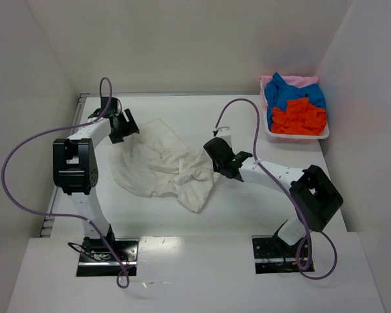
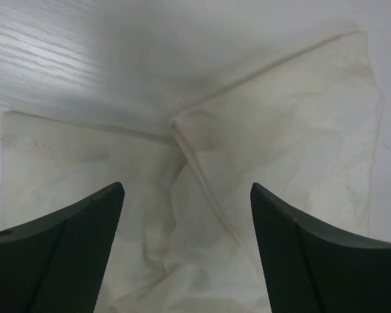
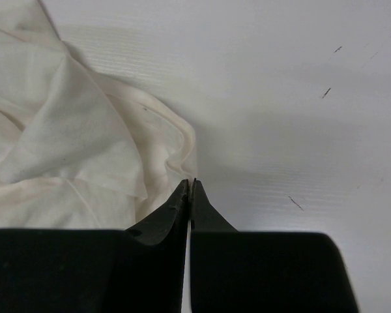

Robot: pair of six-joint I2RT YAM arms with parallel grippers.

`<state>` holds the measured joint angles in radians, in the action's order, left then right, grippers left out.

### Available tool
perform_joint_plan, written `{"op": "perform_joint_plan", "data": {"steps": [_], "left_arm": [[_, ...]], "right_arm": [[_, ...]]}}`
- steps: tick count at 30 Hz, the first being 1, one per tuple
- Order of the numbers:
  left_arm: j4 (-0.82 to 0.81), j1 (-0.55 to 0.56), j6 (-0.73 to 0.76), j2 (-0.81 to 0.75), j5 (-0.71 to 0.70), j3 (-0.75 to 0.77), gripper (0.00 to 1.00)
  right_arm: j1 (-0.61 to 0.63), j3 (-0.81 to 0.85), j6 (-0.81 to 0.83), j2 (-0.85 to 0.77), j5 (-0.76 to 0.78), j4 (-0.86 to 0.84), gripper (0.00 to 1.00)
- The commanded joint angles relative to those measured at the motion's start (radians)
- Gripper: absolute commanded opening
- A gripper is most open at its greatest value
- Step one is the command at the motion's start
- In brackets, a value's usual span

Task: Fold and stack the t-shirts
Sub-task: Flatten out the tshirt

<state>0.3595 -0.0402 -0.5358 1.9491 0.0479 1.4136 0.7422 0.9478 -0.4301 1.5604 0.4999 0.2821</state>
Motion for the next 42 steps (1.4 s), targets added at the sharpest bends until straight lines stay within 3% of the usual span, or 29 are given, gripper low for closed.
{"op": "perform_joint_plan", "data": {"steps": [1, 16, 28, 33, 34, 36, 42], "left_arm": [[-0.08, -0.006, -0.018, 0.025, -0.013, -0.002, 0.84], [-0.142, -0.006, -0.068, 0.128, -0.014, 0.036, 0.73], [-0.169, -0.006, -0.098, 0.148, 0.007, 0.036, 0.4], [-0.169, -0.006, -0.098, 0.148, 0.007, 0.036, 0.19], [-0.169, -0.006, -0.098, 0.148, 0.007, 0.036, 0.08], [-0.169, -0.006, -0.098, 0.148, 0.016, 0.045, 0.0], [-0.16, -0.027, -0.098, 0.016, 0.007, 0.067, 0.0]], "right_arm": [[-0.003, -0.001, -0.025, -0.028, 0.022, -0.017, 0.0], [-0.003, 0.019, -0.025, 0.001, 0.031, -0.017, 0.0], [-0.003, 0.019, -0.025, -0.008, 0.04, -0.008, 0.0], [-0.003, 0.019, -0.025, -0.008, 0.04, -0.008, 0.0], [-0.003, 0.019, -0.025, -0.008, 0.04, -0.008, 0.0], [-0.003, 0.019, -0.025, 0.001, 0.063, 0.002, 0.0], [-0.091, 0.118, -0.039, -0.009, 0.154, 0.092, 0.0]]}}
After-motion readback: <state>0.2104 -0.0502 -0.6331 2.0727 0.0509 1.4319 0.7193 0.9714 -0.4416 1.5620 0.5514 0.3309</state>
